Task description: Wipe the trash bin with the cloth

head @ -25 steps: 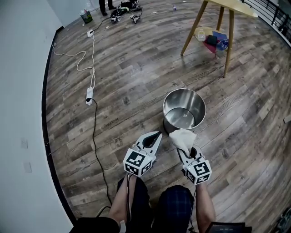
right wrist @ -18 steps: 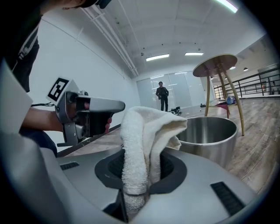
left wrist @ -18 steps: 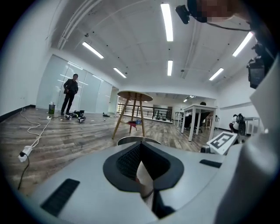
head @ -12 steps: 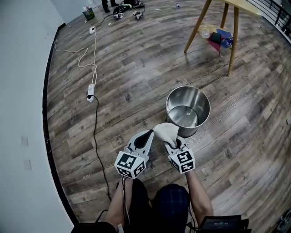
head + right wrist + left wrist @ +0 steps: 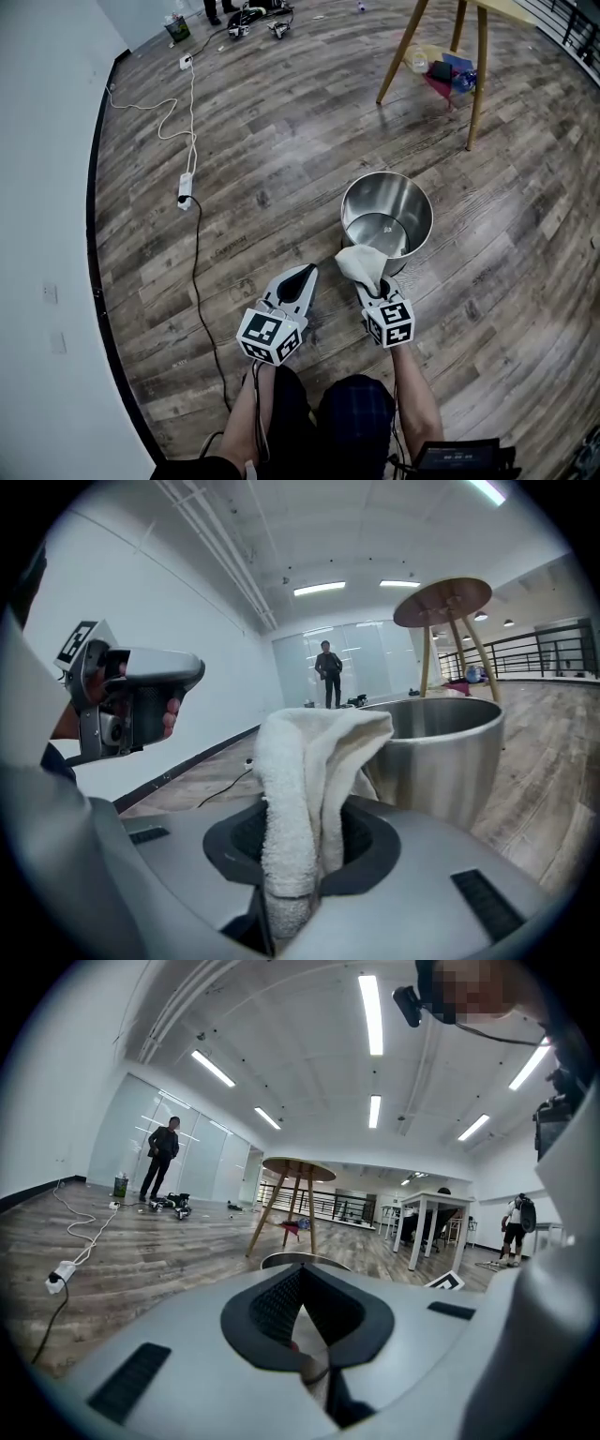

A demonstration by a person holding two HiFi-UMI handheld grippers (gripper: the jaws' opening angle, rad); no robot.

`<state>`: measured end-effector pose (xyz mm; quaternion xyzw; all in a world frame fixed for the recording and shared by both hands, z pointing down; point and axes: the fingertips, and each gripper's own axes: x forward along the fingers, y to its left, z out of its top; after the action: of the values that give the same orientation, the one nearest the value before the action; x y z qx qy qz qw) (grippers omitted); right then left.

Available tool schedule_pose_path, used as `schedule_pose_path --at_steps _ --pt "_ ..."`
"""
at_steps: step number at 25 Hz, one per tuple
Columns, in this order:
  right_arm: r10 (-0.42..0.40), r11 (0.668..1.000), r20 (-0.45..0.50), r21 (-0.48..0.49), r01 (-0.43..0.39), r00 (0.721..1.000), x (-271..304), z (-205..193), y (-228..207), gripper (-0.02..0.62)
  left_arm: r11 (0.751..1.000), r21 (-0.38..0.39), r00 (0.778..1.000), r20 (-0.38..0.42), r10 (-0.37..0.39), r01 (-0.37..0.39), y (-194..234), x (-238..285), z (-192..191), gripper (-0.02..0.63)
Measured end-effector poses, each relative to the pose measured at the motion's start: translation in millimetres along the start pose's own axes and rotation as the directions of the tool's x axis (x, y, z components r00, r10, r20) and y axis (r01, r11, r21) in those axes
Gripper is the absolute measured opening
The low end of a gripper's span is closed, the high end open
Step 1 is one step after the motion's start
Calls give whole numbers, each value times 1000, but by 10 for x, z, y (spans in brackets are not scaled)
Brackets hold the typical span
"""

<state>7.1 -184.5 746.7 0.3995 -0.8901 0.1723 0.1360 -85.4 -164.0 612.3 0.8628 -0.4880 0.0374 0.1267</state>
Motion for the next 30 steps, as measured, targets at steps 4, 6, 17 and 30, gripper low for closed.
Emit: schedule_pose_path --at_steps 4,6,17,30 --pt "-68 997 10 24 67 998 -215 -65 -281 92 1000 10 1000 4 -4 4 -4 10 15 0" --pt "-95 995 16 32 95 995 -321 -76 -409 93 1000 10 1000 8 -4 4 -5 5 32 0" --pt "-232 969 41 95 228 972 -712 -107 -1005 92 1000 -3 1000 30 -5 5 -21 -70 94 0" --pt "-342 922 50 214 324 938 -971 -155 -1464 92 998 -57 998 57 -14 17 -43 -147 147 0"
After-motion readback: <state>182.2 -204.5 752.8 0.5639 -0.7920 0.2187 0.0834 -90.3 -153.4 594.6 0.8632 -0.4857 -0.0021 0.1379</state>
